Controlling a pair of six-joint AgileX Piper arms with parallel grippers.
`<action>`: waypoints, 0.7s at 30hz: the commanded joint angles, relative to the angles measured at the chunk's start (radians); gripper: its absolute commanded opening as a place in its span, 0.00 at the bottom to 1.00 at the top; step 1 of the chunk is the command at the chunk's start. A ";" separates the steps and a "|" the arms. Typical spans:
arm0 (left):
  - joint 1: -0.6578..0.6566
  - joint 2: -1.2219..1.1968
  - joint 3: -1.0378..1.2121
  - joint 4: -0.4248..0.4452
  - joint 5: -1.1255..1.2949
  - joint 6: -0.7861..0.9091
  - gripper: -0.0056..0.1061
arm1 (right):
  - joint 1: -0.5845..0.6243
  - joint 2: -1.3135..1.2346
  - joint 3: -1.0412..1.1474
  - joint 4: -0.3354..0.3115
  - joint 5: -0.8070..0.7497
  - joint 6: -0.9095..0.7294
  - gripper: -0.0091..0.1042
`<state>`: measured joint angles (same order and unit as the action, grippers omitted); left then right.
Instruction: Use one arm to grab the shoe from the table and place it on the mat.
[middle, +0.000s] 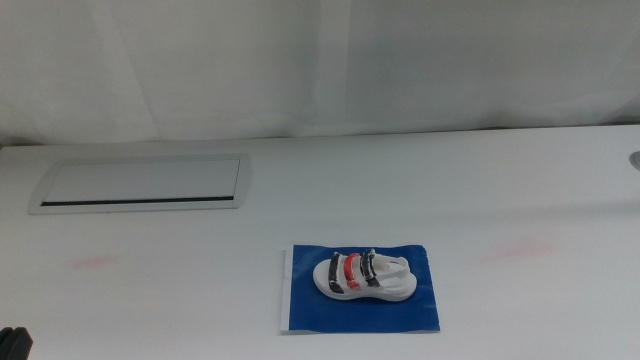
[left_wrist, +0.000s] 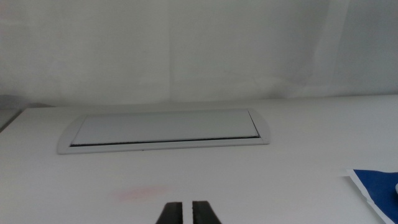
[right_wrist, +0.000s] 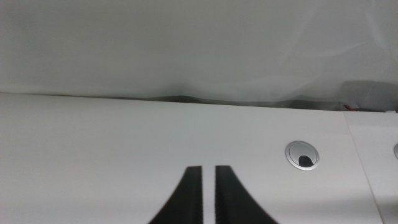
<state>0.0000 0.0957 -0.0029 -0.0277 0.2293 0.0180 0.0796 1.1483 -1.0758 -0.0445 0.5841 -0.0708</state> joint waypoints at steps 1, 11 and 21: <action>0.000 -0.004 0.039 -0.006 -0.008 -0.004 0.02 | -0.008 -0.102 0.068 0.013 -0.026 -0.006 0.06; 0.002 -0.004 0.039 -0.006 -0.008 -0.004 0.02 | -0.008 -0.560 0.288 0.044 -0.019 -0.008 0.06; 0.002 -0.004 0.039 -0.006 -0.008 -0.004 0.02 | -0.008 -0.991 0.547 0.096 -0.047 -0.008 0.06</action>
<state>0.0000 0.0957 -0.0029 -0.0277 0.2293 0.0180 0.0796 0.1831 -0.5709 0.0431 0.5637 -0.0742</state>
